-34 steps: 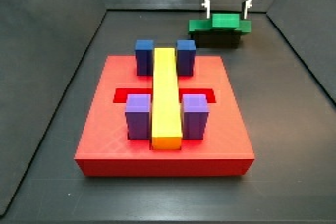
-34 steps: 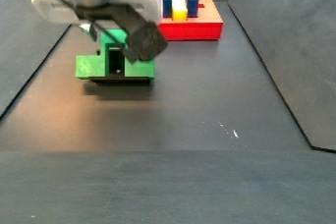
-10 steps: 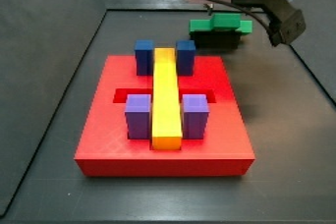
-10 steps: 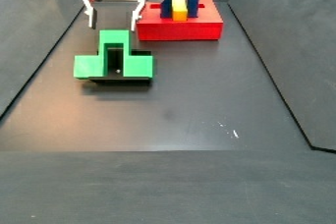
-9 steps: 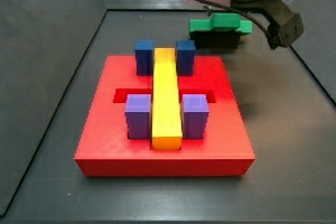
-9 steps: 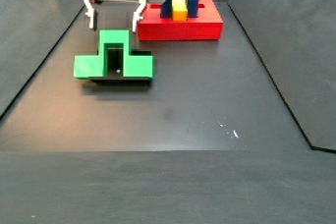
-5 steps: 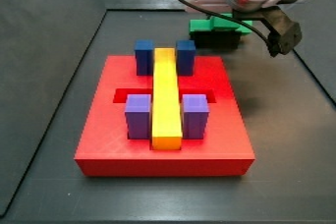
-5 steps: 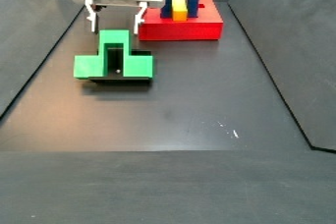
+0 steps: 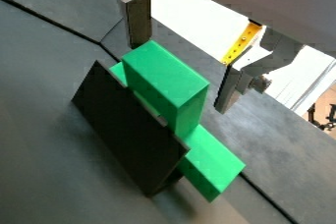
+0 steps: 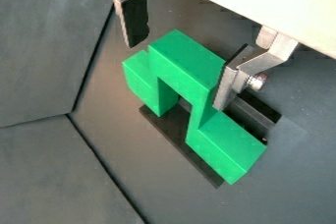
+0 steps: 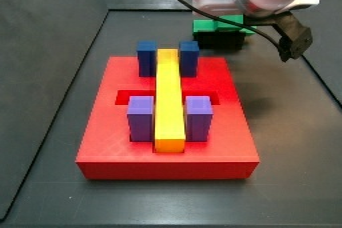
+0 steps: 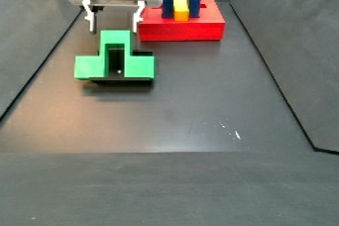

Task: Pick up the green object. Move up. Place the green object on the fixture. Regrasp the green object. Move to above the board. Insert the green object.
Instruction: Regrasp the green object.

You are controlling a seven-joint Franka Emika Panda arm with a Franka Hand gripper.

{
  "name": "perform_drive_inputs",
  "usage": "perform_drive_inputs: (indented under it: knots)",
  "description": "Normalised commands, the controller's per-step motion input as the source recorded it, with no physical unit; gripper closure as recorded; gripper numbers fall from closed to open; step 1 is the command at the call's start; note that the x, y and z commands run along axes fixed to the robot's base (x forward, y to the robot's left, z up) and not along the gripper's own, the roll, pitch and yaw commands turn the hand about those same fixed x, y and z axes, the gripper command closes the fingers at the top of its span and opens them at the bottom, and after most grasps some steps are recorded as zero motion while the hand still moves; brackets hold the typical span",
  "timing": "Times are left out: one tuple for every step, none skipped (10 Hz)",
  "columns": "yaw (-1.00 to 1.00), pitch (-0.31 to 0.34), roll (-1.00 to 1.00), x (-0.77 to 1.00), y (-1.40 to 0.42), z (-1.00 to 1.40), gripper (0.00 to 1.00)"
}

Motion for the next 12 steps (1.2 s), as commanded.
perform_drive_inputs:
  knots:
    - [0.00,0.169,0.00,0.24,0.00,-0.19,0.00]
    - [0.00,0.194,0.00,0.24,0.00,-0.19,0.00]
    - [0.00,0.209,0.00,0.22,0.01,-0.16,0.00]
    - [0.00,0.186,0.00,0.21,0.05,-0.21,0.00]
    - [0.00,0.183,0.00,0.19,0.09,-0.18,0.00]
    - [0.00,0.126,0.00,0.10,0.15,-0.09,0.00]
    - [0.00,0.054,-0.06,0.00,0.13,0.00,0.00]
    - [-0.01,0.000,-0.03,-0.01,0.07,0.00,0.00]
    - [-0.03,0.000,0.00,-0.05,0.05,0.00,0.00]
    - [0.00,0.000,-0.01,0.00,0.00,0.00,0.00]
    - [0.00,0.000,0.01,0.00,0.00,0.00,0.00]
    - [0.00,0.000,0.11,-0.01,0.00,-0.07,0.00]
